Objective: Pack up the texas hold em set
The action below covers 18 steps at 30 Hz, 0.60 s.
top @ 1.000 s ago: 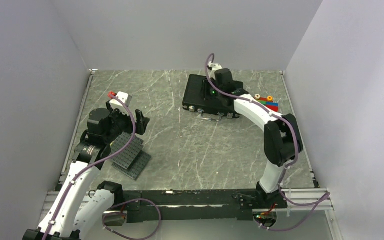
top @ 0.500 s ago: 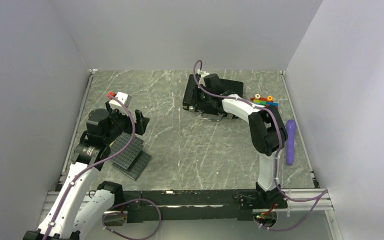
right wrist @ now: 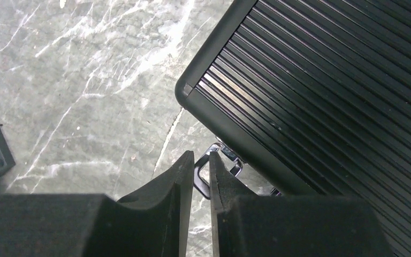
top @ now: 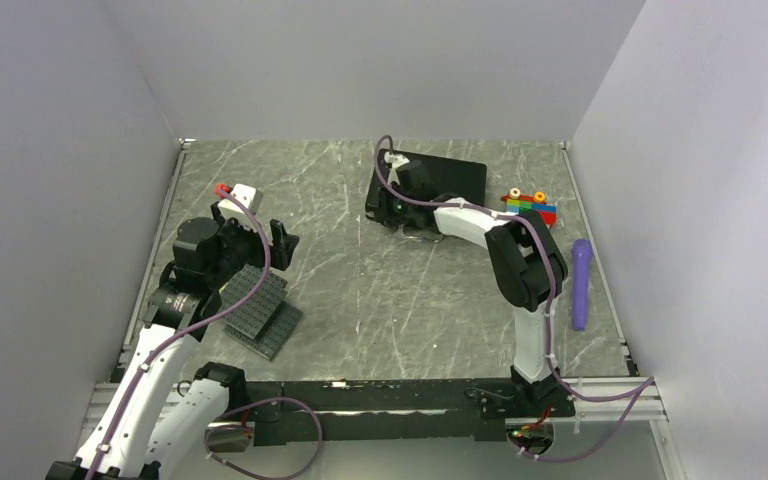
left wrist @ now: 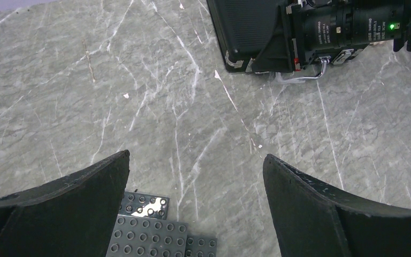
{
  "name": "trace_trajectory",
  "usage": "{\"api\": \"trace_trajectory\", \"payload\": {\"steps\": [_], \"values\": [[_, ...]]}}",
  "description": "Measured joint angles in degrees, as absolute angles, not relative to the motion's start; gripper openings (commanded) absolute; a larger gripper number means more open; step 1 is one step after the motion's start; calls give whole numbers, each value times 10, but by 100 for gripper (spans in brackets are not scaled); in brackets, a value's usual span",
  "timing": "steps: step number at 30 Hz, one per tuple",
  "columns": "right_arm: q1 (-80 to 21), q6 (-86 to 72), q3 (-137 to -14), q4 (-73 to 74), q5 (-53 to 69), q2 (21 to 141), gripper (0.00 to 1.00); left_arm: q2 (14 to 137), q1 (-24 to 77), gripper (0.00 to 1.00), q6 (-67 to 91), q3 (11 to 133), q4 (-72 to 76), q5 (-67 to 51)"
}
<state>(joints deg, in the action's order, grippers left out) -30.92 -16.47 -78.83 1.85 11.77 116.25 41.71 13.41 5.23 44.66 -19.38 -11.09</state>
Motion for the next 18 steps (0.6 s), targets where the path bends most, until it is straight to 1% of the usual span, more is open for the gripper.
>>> {"api": "trace_trajectory", "payload": {"steps": [18], "values": [[-350,-146,-754,-9,11,1155,19,417,134,98,52,447,-194,-111]]}}
